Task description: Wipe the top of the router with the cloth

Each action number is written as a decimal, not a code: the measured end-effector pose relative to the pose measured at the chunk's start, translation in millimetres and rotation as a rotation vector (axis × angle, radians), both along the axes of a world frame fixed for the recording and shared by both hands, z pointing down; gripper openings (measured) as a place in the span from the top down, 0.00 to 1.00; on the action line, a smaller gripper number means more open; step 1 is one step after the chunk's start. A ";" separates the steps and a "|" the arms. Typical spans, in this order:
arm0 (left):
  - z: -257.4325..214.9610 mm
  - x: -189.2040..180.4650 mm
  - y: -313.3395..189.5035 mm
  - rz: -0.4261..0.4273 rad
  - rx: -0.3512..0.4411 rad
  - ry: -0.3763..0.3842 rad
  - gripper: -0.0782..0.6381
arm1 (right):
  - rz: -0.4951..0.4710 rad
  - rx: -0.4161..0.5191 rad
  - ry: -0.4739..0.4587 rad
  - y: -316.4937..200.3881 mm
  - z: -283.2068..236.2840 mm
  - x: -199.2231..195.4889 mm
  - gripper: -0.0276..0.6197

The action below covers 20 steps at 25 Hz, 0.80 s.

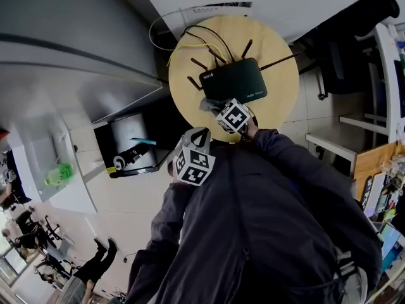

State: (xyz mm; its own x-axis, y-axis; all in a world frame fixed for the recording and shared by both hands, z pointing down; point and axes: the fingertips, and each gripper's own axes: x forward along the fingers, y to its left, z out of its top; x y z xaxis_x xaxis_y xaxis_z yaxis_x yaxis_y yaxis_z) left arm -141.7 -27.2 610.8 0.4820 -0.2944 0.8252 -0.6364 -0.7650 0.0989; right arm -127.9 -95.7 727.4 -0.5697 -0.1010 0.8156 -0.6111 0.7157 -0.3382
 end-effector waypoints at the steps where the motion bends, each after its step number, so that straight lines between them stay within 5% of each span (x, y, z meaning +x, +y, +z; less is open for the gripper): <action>1: 0.7 -0.4 0.2 0.000 -0.002 0.000 0.89 | 0.003 0.002 0.001 -2.0 -0.4 2.9 0.91; 20: 1.9 32.5 -6.8 0.056 -0.003 -0.002 0.89 | 0.170 -0.003 0.030 -26.0 5.5 120.7 0.91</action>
